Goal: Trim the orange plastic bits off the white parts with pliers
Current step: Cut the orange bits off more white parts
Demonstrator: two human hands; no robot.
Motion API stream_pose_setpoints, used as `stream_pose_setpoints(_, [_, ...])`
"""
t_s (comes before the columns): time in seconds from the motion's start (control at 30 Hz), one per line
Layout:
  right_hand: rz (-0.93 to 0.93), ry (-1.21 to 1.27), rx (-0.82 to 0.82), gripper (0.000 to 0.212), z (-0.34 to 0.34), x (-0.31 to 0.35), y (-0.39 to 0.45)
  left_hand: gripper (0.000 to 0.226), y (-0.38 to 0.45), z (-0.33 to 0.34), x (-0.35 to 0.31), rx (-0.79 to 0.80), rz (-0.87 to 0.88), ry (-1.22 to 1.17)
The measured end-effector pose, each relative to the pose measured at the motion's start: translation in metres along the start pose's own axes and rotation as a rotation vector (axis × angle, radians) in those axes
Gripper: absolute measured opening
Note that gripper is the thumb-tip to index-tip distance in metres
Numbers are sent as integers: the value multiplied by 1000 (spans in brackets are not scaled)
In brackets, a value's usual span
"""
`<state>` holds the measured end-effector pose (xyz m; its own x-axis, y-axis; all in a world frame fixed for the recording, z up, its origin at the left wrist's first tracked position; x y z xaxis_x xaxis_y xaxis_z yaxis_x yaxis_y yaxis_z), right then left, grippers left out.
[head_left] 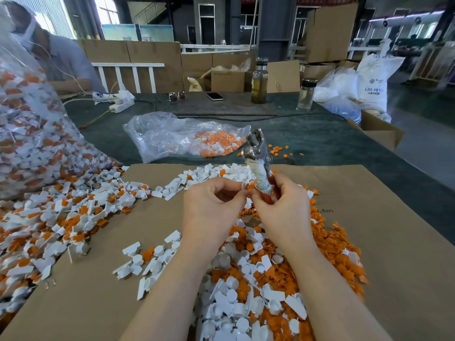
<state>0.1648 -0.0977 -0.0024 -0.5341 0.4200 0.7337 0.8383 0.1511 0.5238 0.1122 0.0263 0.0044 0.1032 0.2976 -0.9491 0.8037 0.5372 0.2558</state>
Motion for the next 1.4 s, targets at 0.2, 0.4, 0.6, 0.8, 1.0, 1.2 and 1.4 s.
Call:
stream_pose_setpoints(0.2, [0,-10,-2,13,0,-1,1,22,-1,0,0,28,59,34])
stream_pose_setpoints(0.4, [24,38,79,14,0,-2,3,16,0,0,4,0,0,4])
stream_pose_setpoints(0.6, [41,89,111,16,-1,-1,3,16,1,1,2,-30,-22,3])
stream_pose_setpoints(0.8, [15,70,132,18,1,1,3,12,3,0,5,-68,-54,31])
stream_pose_setpoints(1.0, [100,167,190,17,-3,-1,3,9,5,-5,6,-90,-65,-125])
stream_pose_setpoints(1.2, [126,136,277,8,-8,-1,3,4,6,-9,5,-82,-81,-278])
stream_pose_setpoints(1.4, [123,177,304,5,-8,0,2,3,7,-10,6,-90,-70,-295])
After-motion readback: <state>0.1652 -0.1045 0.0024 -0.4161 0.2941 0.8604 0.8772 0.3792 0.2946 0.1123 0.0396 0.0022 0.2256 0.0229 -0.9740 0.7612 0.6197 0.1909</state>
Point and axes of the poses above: each hand's wrist, its own y-axis towards the middle knuckle, its own z-axis out of the palm, x = y × z, the point moved 2 cm from there along y, towards the middle knuckle, and after that the axes turned 1 degree about -y, right-handed, at the moved point
